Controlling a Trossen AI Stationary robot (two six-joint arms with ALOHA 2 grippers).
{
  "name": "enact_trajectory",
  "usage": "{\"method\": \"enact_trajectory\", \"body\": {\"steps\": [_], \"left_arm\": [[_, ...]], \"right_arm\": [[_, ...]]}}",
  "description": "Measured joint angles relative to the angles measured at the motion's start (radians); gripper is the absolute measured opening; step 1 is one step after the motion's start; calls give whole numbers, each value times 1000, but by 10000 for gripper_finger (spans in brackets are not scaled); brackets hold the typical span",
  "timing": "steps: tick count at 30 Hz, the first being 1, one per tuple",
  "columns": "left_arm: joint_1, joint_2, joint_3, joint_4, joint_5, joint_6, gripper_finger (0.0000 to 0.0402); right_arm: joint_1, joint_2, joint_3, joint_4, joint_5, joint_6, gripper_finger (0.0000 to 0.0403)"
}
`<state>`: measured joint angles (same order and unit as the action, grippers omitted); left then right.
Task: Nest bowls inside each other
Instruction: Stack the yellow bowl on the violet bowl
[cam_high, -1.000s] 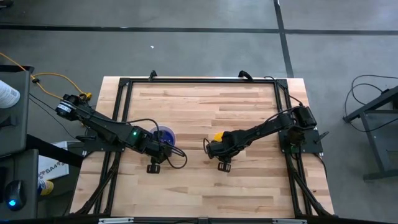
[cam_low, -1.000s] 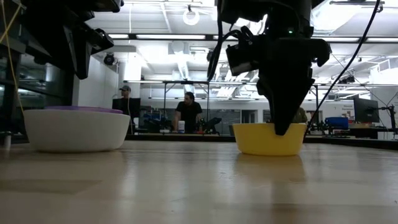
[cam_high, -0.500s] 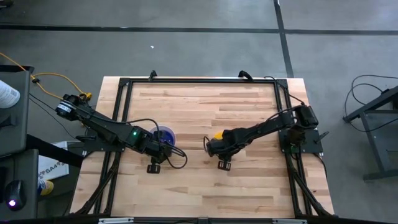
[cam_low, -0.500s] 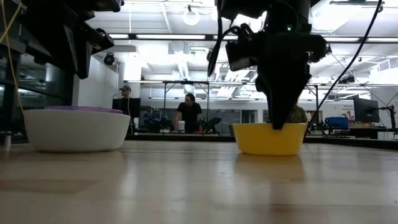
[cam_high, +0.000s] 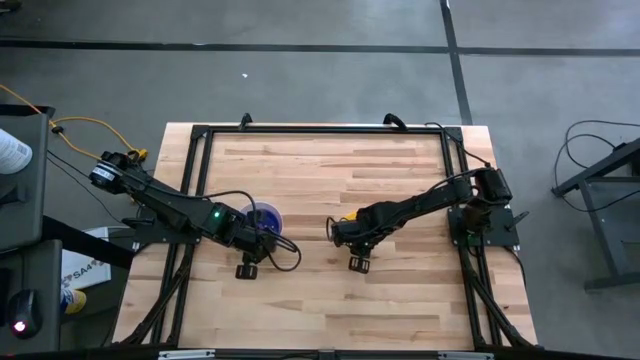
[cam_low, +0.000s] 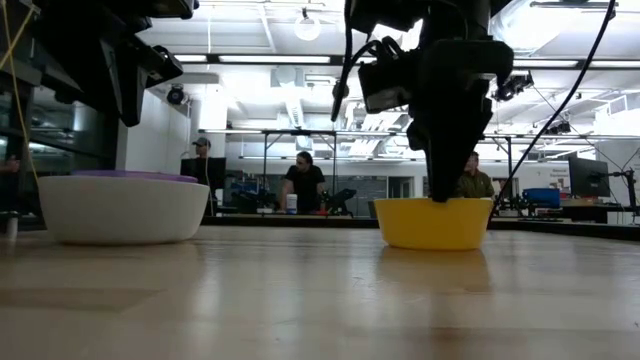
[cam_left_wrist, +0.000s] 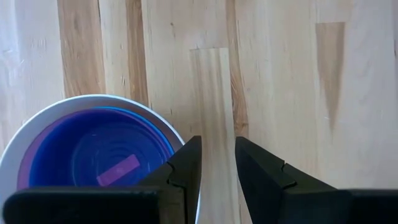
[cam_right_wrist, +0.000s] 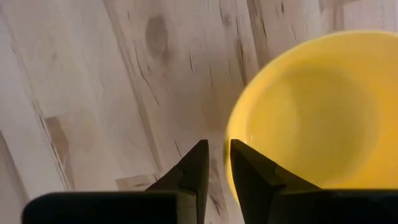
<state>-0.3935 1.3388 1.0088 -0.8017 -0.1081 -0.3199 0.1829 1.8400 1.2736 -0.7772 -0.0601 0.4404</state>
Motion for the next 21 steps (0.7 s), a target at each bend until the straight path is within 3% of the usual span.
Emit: {"method": "enact_trajectory", "body": {"steps": [21], "left_arm": [[0, 0, 0, 0, 21, 0, 97]], "right_arm": [[0, 2, 0, 38, 2, -27, 58]]}}
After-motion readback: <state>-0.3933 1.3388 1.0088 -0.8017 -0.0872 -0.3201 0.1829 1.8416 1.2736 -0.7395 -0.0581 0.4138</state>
